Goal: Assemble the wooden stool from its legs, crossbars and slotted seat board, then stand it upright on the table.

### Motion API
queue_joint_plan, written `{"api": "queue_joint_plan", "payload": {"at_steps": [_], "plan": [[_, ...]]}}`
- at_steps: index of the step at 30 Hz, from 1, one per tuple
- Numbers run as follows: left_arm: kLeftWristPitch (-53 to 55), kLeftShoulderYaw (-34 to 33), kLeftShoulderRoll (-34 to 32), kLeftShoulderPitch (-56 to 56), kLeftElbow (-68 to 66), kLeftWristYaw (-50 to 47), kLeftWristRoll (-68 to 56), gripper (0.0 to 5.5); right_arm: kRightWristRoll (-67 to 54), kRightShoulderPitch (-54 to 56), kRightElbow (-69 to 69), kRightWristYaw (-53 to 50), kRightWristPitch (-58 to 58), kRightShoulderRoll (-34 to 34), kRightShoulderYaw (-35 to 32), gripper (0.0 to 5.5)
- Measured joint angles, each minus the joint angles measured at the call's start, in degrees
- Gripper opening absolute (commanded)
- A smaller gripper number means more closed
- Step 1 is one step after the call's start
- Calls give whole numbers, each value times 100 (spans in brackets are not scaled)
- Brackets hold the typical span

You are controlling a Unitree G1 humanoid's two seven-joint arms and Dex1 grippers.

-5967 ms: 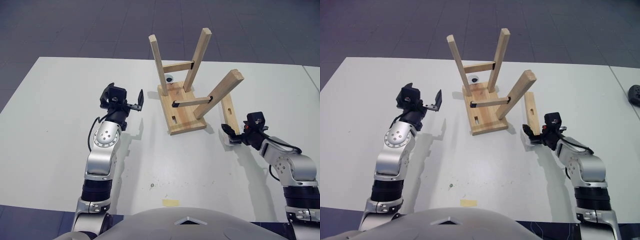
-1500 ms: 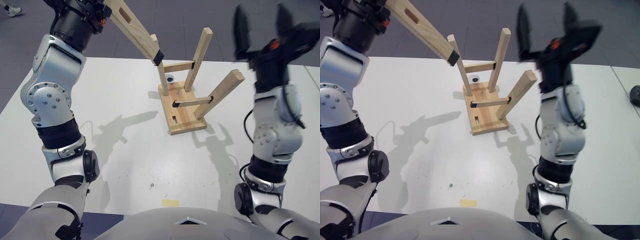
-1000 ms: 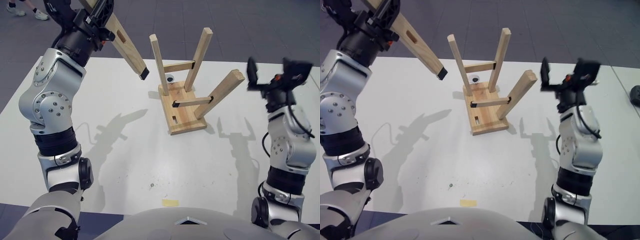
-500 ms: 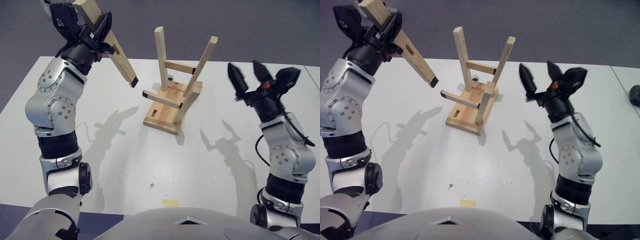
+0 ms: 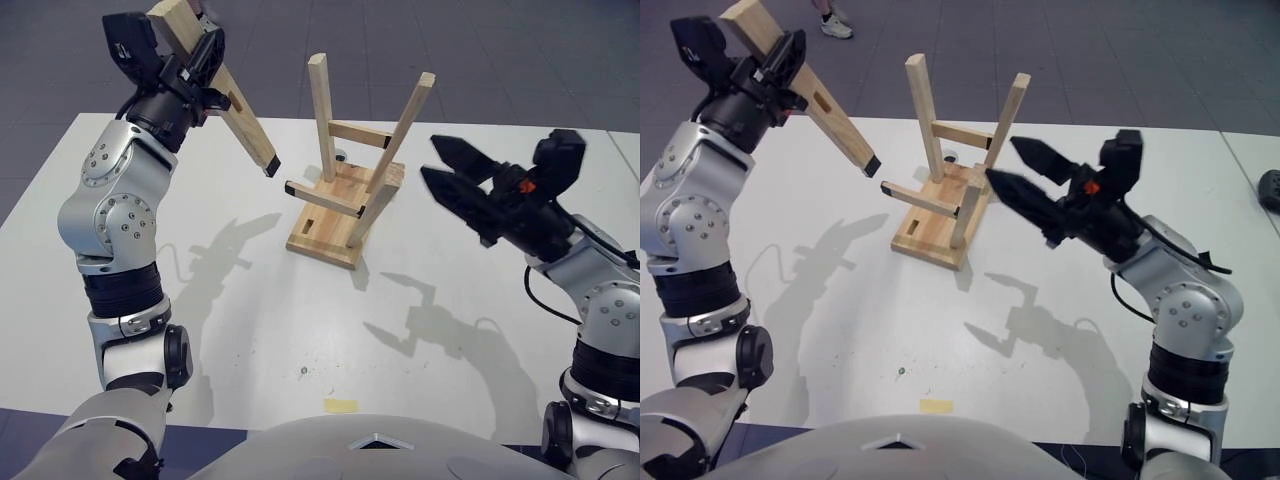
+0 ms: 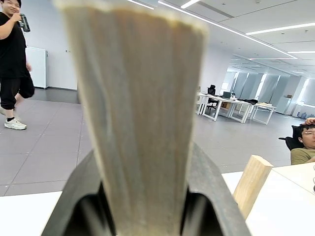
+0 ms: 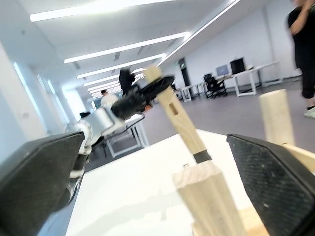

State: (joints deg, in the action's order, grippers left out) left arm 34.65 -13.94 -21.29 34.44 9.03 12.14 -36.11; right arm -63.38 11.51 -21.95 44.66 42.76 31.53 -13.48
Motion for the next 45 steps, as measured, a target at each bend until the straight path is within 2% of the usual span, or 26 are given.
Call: {"api": "queue_joint_plan", "payload": {"at_steps": [6,11,17,28,32,37,45], "plan": [[70,21,12,-49,-7,33,13,105,665,142,599,669,-226,271,315,540],[170,137,54,-165,-57,95,55,105,1432,751,1419,921,-650,-66,940,540],[200,285,139,-195,-122,107,112,105,1821,934,1672,1113,-941,-272,1213,451],[210,466,666,-932,231,-162,284,105,1750,355,1099,746,-1001,-457,877,260],[143,439,819,-987,216,-288,337,105,1711,249,906,558,-978,-525,814,250],[41,227,1363,-1094,80,-644,255,105,1693,111,720,456,-975,-638,803,249],[160,231,1302,-1467,321,-639,270,105,1698,80,714,387,-1011,-711,795,249]]}}
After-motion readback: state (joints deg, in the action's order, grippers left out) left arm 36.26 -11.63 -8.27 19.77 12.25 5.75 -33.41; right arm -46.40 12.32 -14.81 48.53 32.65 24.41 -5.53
